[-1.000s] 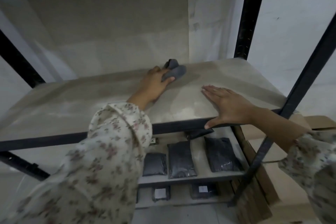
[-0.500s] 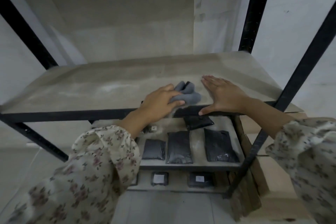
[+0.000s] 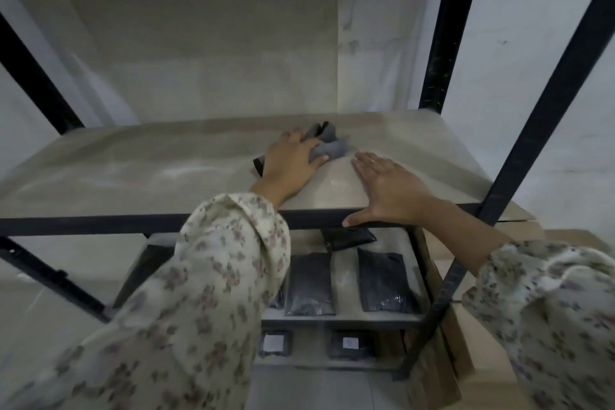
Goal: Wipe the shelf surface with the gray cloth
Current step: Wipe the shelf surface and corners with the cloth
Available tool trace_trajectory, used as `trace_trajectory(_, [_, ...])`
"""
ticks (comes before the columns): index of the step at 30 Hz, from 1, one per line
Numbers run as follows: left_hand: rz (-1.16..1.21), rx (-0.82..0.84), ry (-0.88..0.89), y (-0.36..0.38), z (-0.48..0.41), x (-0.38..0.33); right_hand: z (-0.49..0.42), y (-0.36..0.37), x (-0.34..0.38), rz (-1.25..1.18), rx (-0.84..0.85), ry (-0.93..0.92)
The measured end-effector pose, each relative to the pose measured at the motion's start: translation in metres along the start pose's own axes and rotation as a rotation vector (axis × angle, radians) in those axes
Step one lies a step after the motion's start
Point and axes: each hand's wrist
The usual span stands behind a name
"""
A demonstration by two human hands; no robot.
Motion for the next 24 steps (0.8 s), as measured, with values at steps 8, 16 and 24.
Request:
trace_trajectory(8, [0.117,0.222,0.211,-0.034,0.078,-0.013,0.017,0.000,-0.021,0.019,-0.035,-0.116])
trace_trajectory(16, [0.141,0.060,0.025,-0.018,0.014,-0.013,0.029,-0.002,-0.039,0.020,-0.033,-0.109])
trace_trajectory(24, [0.244,0.290,0.237,-0.021,0.050,-0.035,0.029,-0.001,-0.038,0.003,-0.063,-0.103])
Point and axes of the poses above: each hand's wrist, its own z-axis away from the middle knuckle, its own y-axis out of the palm, x = y × z, and after that the axes turned 8 degrees about z, right-handed
